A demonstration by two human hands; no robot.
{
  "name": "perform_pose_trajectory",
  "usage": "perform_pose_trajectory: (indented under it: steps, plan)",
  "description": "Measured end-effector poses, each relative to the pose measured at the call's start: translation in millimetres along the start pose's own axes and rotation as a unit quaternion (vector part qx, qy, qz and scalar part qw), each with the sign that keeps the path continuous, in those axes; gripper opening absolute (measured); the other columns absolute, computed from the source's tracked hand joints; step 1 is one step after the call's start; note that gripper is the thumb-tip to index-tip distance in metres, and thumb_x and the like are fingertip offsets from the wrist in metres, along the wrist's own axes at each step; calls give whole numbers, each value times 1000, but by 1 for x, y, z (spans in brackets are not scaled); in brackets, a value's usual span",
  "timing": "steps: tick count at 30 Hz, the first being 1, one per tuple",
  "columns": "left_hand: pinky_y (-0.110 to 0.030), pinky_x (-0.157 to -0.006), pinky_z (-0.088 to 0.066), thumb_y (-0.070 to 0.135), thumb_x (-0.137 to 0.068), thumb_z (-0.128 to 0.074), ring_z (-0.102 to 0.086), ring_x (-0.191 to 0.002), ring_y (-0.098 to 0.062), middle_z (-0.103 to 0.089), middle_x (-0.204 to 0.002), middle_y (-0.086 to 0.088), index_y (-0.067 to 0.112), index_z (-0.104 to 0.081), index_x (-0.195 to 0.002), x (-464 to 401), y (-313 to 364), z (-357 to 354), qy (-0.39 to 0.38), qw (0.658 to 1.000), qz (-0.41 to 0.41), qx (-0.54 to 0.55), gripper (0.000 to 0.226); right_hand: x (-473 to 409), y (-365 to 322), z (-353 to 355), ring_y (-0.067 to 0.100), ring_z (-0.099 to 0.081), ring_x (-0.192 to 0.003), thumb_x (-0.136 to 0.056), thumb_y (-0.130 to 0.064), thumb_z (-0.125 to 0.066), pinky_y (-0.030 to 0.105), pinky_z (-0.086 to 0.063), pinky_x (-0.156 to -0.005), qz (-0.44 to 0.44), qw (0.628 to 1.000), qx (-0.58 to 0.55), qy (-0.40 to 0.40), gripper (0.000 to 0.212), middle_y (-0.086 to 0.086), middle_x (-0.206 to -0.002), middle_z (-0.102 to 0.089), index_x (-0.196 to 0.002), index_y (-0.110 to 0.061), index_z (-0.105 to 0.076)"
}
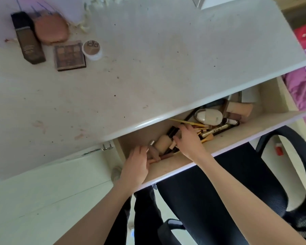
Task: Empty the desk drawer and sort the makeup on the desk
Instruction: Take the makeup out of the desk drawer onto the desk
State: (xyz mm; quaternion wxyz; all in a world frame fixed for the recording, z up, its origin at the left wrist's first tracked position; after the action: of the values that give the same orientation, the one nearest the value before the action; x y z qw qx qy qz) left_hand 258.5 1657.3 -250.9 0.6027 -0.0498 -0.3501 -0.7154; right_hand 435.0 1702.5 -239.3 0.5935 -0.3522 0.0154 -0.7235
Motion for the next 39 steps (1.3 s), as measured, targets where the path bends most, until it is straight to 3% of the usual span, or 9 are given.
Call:
perform_pose_trajectory:
  steps: [6,11,15,18,26,29,32,35,39]
  plan:
    - [-33,-100,-33,45,-75,-70,-37,-120,-27,-39,-126,-11,10,-39,-130,-33,10,-12,-56,989,73,116,73,-34,2,-15,34,-50,-114,-96,-21,-47,38,-41,-97,-73,995,-45,-43,34,20,-135,-43,-125,-3,-52]
    - [-33,-101,-33,35,-72,-76,-36,-121,-26,-36,-127,-12,9,-39,-125,-39,10,-17,-65,981,112,146,70,-39,5,-14,30,-55,-109,-93,-21,-52,32,-45,-86,-88,992,-78,-47,32,16,-119,-60,-118,-3,-59]
    - [-31,-104,-31,31,-69,-80,-33,-124,-24,-32,-130,-11,10,-37,-129,-40,6,-16,-98,977,122,143,78,-31,2,-5,26,-57,-106,-92,-22,-57,27,-43,-78,-95,982,-152,-61,33,11,-115,-62,-121,-6,-56]
    - [-32,-106,-31,29,-70,-80,-32,-126,-25,-28,-133,-11,9,-34,-133,-40,4,-16,-116,975,125,141,81,-24,2,-4,23,-58,-90,-91,-24,-58,29,-49,-70,-108,971,-202,-69,34,10,-110,-63,-120,-7,-56]
    - [-38,-102,-37,34,-73,-75,-41,-118,-28,-41,-123,-13,5,-45,-118,-38,-4,-13,-121,971,161,126,61,-10,9,-7,26,-61,-104,-88,-19,-63,43,-50,-94,-146,940,-301,-65,34,12,-114,-65,-118,-4,-60]
    - [-33,-99,-37,20,-87,-59,-42,-116,-29,-41,-124,-15,2,-48,-115,-34,-6,-13,-118,979,147,78,35,-4,10,-5,22,-61,-106,-87,-20,-64,34,-49,-94,-150,937,-309,-59,40,10,-116,-65,-123,-3,-57]
    - [-29,-87,-39,18,-90,-56,-50,-109,-28,-48,-109,-10,5,-55,-96,-32,-4,-10,-105,982,144,59,14,4,7,0,13,-56,-98,-88,-21,-64,21,-43,-82,-123,948,-288,-51,37,5,-112,-64,-121,-6,-58]
    - [-28,-75,-39,25,-89,-57,-56,-100,-30,-50,-94,-9,9,-54,-87,-32,4,-5,-93,986,132,35,16,12,6,3,8,-54,-94,-88,-19,-64,11,-39,-71,-100,958,-267,-34,33,2,-108,-64,-119,-9,-60]
    - [-33,-82,-42,27,-92,-50,-54,-105,-30,-57,-111,-11,5,-57,-99,-33,4,-9,-74,990,114,-30,24,19,7,4,11,-58,-100,-86,-19,-65,18,-42,-83,-95,960,-261,-21,34,1,-111,-66,-119,-10,-62]
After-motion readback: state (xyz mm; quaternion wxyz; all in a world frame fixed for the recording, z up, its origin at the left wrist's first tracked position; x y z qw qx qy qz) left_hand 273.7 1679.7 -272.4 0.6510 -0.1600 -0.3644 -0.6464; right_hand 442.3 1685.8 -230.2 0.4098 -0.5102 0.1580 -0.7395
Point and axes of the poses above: each hand's wrist, its own x-axis away from the middle knuckle, its own z-axis out of the back of the hand, y = z × x, the point moved 5 cm from there along -x, towards the middle knuckle
